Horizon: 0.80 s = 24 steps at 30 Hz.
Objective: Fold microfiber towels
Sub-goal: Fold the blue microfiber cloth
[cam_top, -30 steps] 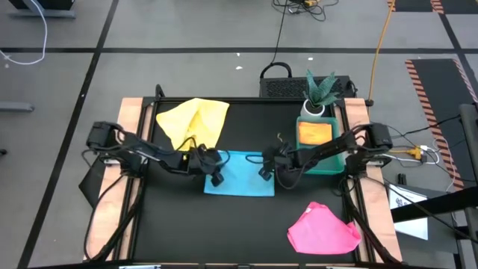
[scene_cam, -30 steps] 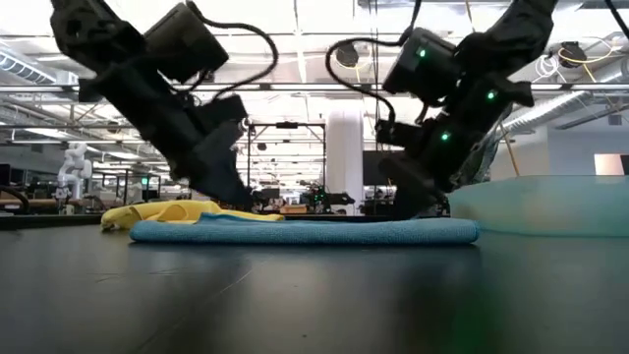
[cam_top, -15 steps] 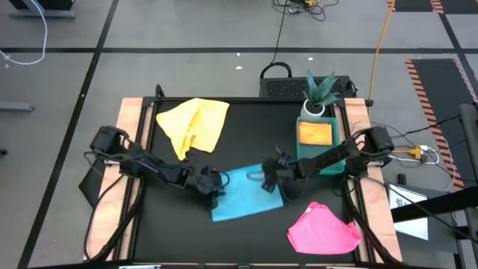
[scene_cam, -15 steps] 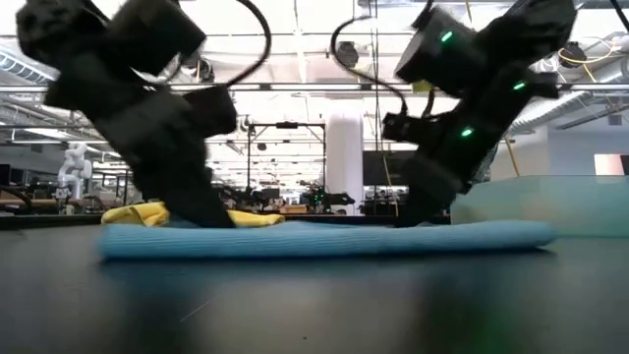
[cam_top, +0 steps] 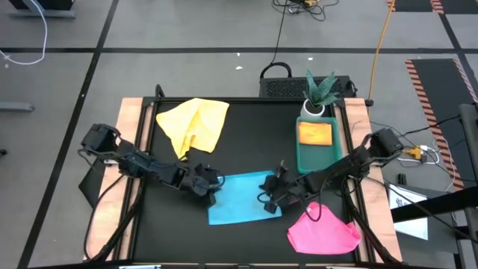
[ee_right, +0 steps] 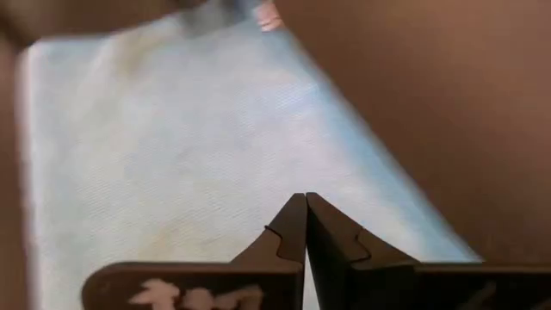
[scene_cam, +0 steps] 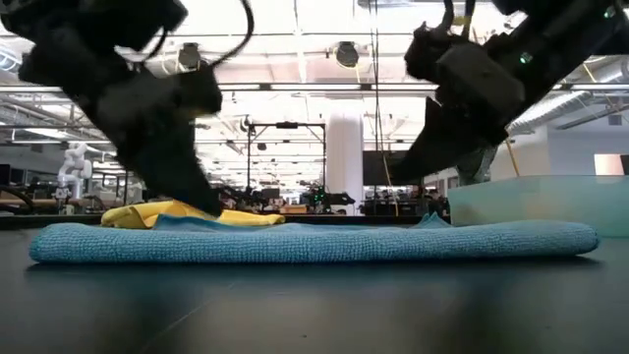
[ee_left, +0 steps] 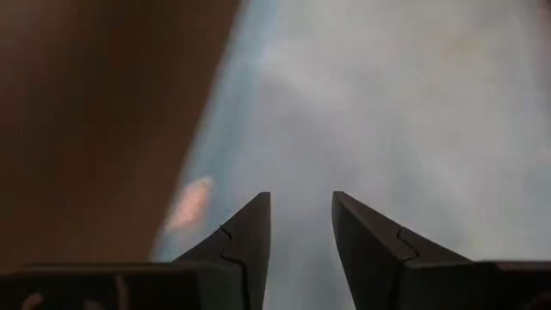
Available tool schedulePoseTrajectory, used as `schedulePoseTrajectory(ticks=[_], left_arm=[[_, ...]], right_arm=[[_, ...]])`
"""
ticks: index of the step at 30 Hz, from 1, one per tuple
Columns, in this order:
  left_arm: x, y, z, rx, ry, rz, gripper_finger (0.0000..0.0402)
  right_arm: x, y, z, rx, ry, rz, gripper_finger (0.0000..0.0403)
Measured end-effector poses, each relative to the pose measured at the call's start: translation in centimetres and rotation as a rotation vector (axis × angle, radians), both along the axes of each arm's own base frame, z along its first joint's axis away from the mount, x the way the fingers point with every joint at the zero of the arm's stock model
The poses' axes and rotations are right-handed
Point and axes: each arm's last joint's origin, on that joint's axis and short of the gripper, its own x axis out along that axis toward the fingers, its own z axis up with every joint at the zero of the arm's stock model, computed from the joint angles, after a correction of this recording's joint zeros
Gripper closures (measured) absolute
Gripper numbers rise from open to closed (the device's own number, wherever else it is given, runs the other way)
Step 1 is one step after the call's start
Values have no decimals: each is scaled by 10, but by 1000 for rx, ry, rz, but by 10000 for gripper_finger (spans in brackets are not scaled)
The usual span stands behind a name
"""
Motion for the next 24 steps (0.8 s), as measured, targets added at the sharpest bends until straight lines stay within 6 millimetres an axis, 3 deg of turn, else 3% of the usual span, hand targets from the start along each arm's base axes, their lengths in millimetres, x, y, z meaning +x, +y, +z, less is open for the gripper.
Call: schedulePoseTrajectory(ticks=[7,12,19,24], left_arm=[[8,19,-21,130,40,142,275],[7,30,-23,153,80,184,275],[3,28,-4,166,32,144,275],[0,9,11,77,-34,22,275]], right_arm=[[9,-7,-30,31,111,79,403],[8,-7,-33,45,150,98,403],[0,0,-17,-8,116,113,403],[-1,5,5,-18,-23,52,403]])
